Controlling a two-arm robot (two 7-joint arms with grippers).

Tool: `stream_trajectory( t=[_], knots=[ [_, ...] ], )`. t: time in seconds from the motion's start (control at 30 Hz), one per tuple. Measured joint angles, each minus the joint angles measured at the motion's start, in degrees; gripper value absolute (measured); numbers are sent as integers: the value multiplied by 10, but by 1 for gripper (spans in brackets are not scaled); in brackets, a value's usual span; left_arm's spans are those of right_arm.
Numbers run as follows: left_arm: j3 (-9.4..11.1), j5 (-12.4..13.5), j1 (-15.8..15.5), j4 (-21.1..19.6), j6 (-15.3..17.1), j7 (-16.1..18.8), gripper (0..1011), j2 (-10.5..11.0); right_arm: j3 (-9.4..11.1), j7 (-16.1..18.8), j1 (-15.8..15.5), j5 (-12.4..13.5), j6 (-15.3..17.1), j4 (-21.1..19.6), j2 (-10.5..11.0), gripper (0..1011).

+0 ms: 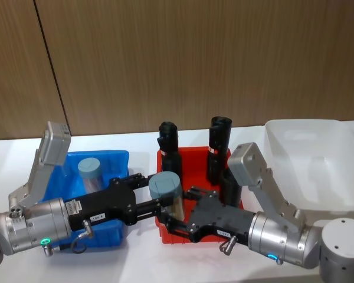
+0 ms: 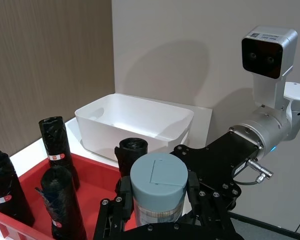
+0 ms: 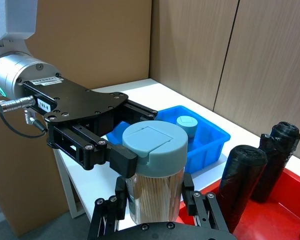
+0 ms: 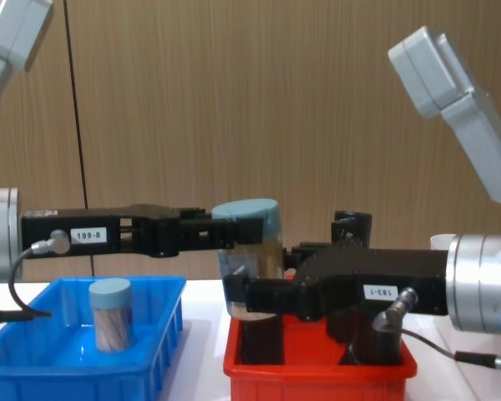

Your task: Pick the cotton swabs from the blue box and place them into the white box.

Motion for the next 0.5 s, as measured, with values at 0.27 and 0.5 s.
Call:
stream_trajectory(
  t=[0.27, 0.5],
  knots=[
    [0, 0, 0, 0, 0, 0, 699, 0, -4, 0, 1, 5, -2, 0, -1, 640],
    [0, 0, 0, 0, 0, 0, 898, 0, -5, -1, 1, 10, -2, -3, 1, 640]
  ],
)
